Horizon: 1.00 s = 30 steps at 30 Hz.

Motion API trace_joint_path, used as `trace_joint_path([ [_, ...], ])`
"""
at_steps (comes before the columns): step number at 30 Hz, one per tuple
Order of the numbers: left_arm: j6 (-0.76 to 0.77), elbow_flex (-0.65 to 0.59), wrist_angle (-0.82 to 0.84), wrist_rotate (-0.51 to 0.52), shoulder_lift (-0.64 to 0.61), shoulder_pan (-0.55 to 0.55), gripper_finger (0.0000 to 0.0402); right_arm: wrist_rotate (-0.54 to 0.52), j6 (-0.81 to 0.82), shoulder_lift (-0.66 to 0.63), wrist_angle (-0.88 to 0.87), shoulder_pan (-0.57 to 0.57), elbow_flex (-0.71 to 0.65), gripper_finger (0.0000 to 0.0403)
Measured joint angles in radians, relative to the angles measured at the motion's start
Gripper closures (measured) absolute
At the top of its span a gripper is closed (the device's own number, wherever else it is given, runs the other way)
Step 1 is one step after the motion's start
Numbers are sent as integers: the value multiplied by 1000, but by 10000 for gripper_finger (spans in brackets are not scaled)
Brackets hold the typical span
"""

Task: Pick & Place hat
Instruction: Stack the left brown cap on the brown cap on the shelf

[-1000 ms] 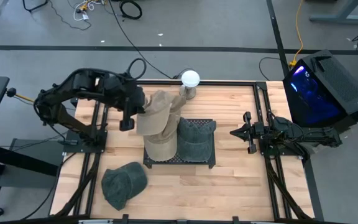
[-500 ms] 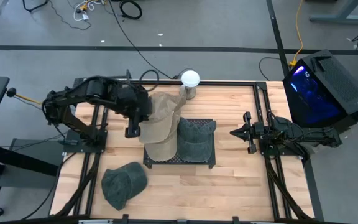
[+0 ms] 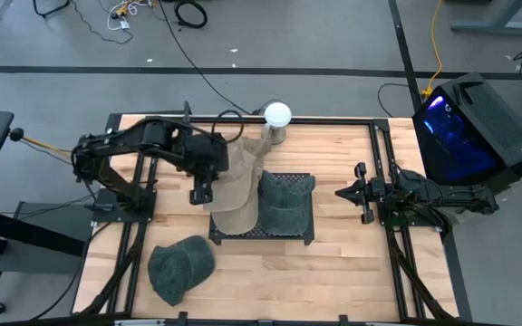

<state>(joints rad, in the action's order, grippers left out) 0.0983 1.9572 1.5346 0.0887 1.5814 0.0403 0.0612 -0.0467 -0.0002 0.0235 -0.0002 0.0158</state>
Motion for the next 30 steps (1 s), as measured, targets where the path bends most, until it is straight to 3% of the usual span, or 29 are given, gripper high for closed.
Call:
trace_joint_path([
  [30,30,-1,-5,22,15,54,399,0,0,0,-1,0,0,388],
])
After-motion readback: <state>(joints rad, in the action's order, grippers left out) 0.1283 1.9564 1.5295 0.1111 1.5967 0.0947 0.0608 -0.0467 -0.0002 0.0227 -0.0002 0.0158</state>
